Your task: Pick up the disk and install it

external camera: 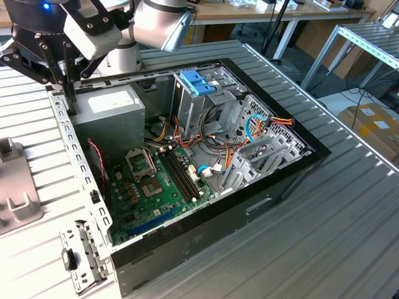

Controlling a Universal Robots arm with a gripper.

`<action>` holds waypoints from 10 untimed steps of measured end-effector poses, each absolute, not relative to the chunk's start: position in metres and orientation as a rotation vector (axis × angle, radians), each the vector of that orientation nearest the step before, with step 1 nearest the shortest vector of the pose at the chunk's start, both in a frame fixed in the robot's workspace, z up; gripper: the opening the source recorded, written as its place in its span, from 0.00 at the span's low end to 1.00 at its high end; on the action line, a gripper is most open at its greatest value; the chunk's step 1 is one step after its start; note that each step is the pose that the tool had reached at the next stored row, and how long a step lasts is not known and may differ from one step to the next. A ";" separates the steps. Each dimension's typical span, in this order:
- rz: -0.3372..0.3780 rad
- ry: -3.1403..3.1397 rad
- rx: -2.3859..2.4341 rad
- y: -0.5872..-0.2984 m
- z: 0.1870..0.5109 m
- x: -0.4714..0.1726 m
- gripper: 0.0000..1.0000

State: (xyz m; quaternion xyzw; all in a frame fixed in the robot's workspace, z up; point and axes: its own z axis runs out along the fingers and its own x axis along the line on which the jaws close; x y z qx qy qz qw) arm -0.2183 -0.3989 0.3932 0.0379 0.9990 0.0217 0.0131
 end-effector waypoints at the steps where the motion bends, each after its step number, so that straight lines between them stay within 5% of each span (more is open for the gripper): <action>1: 0.068 3.112 0.118 -0.399 0.393 -0.219 0.11; 10: 0.068 3.112 0.118 -0.399 0.393 -0.225 0.11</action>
